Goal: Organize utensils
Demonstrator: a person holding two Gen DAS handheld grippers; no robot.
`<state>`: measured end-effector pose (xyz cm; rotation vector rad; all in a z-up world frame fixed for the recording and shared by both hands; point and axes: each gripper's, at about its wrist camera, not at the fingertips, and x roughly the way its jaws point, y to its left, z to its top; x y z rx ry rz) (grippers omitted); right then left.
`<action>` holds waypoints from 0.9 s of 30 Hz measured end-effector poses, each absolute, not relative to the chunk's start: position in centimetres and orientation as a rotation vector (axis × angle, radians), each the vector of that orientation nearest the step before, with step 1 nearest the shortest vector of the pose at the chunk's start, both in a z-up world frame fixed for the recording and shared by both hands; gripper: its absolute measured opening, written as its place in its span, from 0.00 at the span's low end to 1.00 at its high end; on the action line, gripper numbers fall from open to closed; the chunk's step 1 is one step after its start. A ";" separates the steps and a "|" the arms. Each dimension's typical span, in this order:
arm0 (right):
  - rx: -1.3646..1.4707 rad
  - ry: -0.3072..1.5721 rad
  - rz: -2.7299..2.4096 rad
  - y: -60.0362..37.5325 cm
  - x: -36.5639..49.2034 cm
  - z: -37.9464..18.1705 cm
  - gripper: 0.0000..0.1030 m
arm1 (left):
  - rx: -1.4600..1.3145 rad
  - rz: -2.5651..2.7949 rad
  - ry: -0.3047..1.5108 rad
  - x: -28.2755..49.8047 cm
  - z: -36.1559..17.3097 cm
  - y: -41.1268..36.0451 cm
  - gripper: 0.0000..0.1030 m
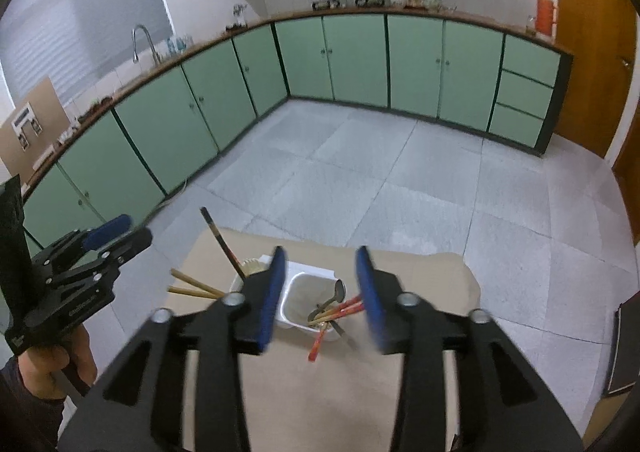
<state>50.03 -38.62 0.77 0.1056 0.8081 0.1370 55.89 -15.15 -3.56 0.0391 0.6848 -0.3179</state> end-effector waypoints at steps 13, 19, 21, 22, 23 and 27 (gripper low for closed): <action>-0.040 0.583 -0.009 -34.9 31.1 -2.9 0.94 | 0.035 -0.161 0.640 42.2 -4.5 -7.5 0.94; -0.018 0.618 -0.118 -32.4 23.7 -7.5 0.95 | 0.027 -0.109 0.678 34.9 -7.0 -5.7 0.94; 0.001 0.631 -0.129 -31.8 21.9 -8.3 0.95 | 0.052 -0.079 0.683 32.0 -7.8 -5.4 0.94; 0.013 0.640 -0.135 -31.6 20.7 -8.8 0.95 | 0.065 -0.065 0.679 30.8 -8.1 -5.3 0.94; 0.025 0.646 -0.135 -31.4 19.7 -9.1 0.95 | 0.080 -0.054 0.671 29.2 -8.2 -5.2 0.94; 0.074 0.630 -0.114 -30.8 15.6 -9.2 0.95 | 0.026 -0.072 0.646 24.6 -7.8 -4.7 0.94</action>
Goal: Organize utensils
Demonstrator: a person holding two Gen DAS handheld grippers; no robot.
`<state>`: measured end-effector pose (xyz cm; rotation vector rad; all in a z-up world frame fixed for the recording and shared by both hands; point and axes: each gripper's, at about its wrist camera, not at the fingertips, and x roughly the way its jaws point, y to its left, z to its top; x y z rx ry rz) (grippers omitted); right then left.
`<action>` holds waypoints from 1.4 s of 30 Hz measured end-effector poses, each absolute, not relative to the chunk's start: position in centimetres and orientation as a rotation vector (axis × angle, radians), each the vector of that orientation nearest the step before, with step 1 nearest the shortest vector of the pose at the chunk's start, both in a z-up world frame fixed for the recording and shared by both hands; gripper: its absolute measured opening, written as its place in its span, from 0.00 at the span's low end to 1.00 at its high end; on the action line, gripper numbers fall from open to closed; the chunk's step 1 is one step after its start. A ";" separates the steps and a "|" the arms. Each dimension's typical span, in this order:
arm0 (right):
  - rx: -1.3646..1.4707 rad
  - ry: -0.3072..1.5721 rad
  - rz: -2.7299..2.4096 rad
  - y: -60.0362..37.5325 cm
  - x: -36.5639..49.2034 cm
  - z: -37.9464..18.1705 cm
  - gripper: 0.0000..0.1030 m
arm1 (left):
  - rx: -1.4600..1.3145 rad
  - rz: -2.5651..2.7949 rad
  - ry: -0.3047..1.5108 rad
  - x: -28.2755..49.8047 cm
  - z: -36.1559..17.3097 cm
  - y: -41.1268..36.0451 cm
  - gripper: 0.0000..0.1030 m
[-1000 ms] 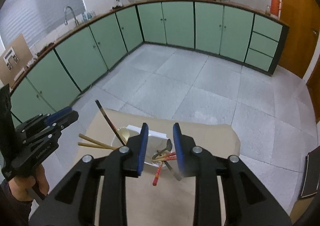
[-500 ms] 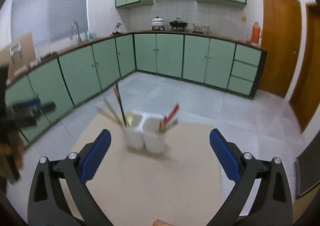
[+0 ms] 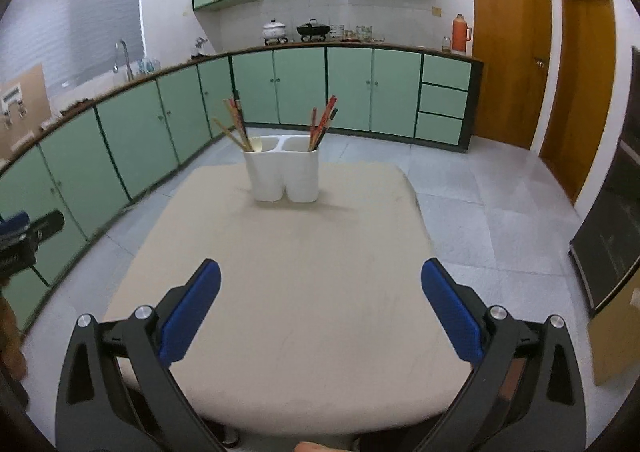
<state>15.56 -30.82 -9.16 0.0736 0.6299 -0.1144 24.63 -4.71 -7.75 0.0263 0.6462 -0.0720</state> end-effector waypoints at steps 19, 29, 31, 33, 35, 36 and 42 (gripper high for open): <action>0.050 0.532 -0.061 -27.5 2.4 -4.5 0.95 | -0.013 -0.053 0.552 7.5 -3.6 -4.7 0.94; 0.056 0.443 -0.097 -27.0 -2.1 -3.3 0.95 | -0.037 -0.044 0.506 4.0 -2.3 -3.7 0.94; 0.056 0.434 -0.091 -26.8 -2.8 -3.3 0.95 | -0.041 -0.046 0.493 3.4 -2.0 -3.7 0.94; 0.056 0.432 -0.087 -26.7 -3.0 -3.4 0.95 | -0.041 -0.049 0.489 2.9 -2.0 -3.7 0.94; 0.052 0.435 -0.083 -26.5 -3.0 -3.5 0.95 | -0.049 -0.054 0.492 2.8 -2.0 -3.6 0.94; 0.048 0.436 -0.079 -26.4 -3.0 -3.5 0.95 | -0.053 -0.053 0.491 2.7 -2.0 -3.4 0.94; 0.032 0.431 -0.070 -25.9 -3.3 -3.5 0.95 | -0.074 -0.046 0.483 2.6 -1.8 -2.8 0.94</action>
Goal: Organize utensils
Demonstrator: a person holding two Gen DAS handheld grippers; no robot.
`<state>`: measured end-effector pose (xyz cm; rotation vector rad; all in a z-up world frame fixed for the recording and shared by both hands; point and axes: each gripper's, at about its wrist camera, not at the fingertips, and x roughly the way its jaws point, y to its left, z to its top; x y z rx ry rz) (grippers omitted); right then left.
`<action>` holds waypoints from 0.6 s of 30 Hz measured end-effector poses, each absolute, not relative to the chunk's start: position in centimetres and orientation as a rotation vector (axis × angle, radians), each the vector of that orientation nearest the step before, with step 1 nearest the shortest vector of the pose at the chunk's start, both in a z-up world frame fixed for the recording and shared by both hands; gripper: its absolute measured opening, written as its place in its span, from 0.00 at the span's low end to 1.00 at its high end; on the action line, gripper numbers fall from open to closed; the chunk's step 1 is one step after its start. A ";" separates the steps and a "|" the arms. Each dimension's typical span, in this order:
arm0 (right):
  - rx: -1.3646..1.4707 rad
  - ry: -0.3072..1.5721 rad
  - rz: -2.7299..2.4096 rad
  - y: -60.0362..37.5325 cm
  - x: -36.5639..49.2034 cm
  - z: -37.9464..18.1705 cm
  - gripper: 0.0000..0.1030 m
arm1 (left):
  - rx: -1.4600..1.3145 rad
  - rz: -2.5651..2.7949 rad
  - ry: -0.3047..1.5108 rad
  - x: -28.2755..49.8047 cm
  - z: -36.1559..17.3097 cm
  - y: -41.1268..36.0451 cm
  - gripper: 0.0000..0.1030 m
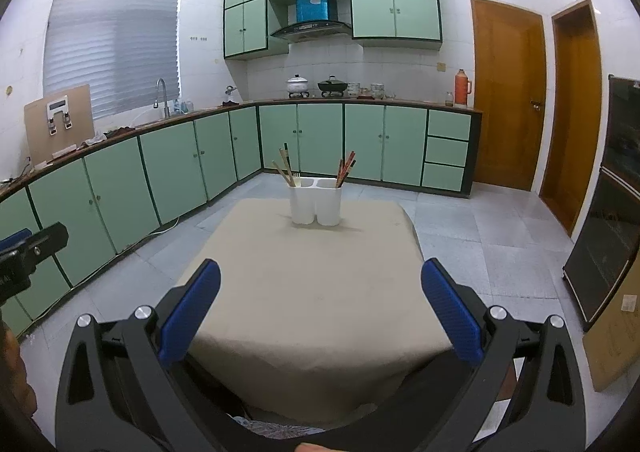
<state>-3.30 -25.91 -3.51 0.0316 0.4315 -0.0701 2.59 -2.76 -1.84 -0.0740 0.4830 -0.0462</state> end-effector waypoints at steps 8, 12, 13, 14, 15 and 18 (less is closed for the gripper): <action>0.035 0.419 -0.081 -25.8 -3.7 -3.3 0.95 | -0.060 -0.034 0.475 2.4 -1.9 -2.7 0.94; 0.036 0.414 -0.088 -26.0 -3.9 -3.4 0.95 | -0.050 -0.033 0.466 2.2 -2.0 -2.9 0.94; 0.038 0.415 -0.088 -26.0 -4.0 -3.4 0.95 | -0.047 -0.032 0.465 2.0 -2.1 -3.2 0.94; 0.039 0.416 -0.088 -25.9 -4.0 -3.5 0.95 | -0.044 -0.031 0.461 2.0 -2.1 -3.3 0.94; 0.039 0.416 -0.089 -26.0 -4.0 -3.5 0.95 | -0.041 -0.030 0.457 1.8 -2.1 -3.4 0.94; 0.038 0.416 -0.091 -25.8 -4.0 -3.5 0.95 | -0.024 -0.020 0.442 1.4 -2.1 -3.5 0.94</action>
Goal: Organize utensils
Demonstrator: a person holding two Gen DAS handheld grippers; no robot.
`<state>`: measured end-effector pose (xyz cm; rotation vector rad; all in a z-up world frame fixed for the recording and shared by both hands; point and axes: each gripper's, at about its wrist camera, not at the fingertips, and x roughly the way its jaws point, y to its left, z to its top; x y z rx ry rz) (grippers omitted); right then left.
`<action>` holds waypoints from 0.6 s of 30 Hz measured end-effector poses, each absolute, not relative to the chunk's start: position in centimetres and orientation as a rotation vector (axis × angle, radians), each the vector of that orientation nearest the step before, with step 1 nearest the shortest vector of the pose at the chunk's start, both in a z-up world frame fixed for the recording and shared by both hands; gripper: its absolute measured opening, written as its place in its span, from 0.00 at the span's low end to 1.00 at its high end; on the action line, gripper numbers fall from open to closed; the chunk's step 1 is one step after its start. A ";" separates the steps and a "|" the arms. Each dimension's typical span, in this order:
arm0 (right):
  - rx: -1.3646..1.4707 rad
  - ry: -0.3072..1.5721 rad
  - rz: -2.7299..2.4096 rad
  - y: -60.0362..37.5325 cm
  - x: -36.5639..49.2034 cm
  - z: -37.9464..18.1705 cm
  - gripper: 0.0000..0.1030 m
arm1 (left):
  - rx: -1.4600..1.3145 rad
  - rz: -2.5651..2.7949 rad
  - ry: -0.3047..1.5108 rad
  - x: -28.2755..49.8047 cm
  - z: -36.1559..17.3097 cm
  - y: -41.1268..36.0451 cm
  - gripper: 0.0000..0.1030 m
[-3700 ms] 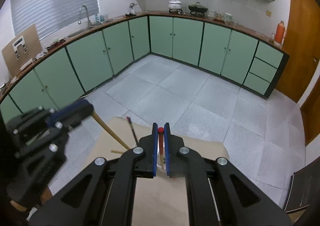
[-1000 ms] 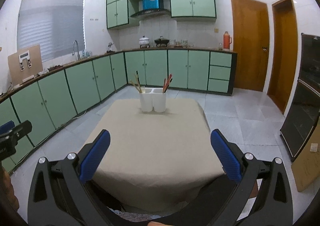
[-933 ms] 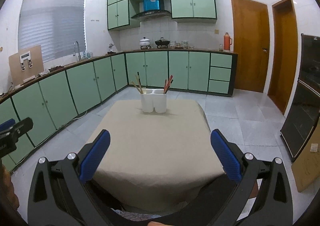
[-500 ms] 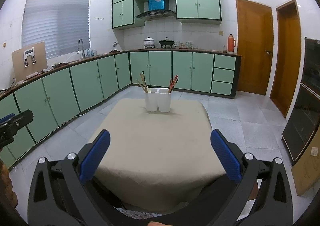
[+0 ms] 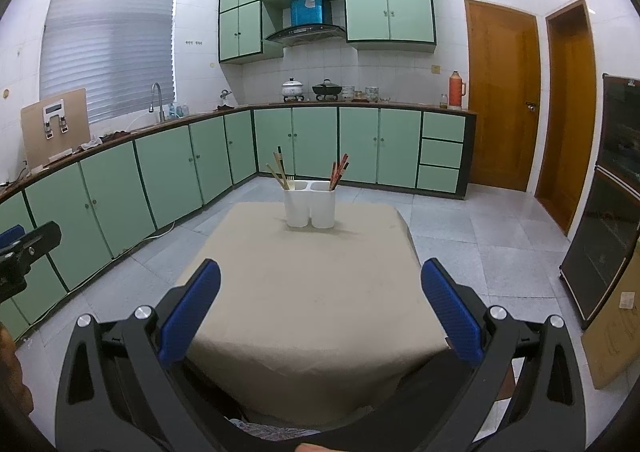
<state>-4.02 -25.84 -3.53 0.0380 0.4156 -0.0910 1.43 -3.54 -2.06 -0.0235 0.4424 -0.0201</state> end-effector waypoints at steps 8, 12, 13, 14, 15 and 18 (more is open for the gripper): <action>0.047 0.411 -0.100 -26.2 -4.2 -3.6 0.95 | -0.026 -0.018 0.433 1.1 -2.0 -3.5 0.94; 0.050 0.408 -0.104 -26.2 -4.1 -3.6 0.95 | -0.025 -0.016 0.431 1.1 -2.0 -3.5 0.94; 0.052 0.408 -0.104 -26.2 -4.2 -3.6 0.95 | -0.024 -0.016 0.430 1.1 -2.0 -3.5 0.94; 0.053 0.407 -0.105 -26.2 -4.2 -3.6 0.95 | -0.025 -0.016 0.429 1.1 -2.0 -3.5 0.94; 0.052 0.405 -0.105 -26.3 -4.3 -3.7 0.95 | -0.026 -0.016 0.429 1.1 -1.9 -3.5 0.94; 0.052 0.404 -0.105 -26.2 -4.4 -3.7 0.95 | -0.028 -0.016 0.430 1.0 -2.0 -3.5 0.94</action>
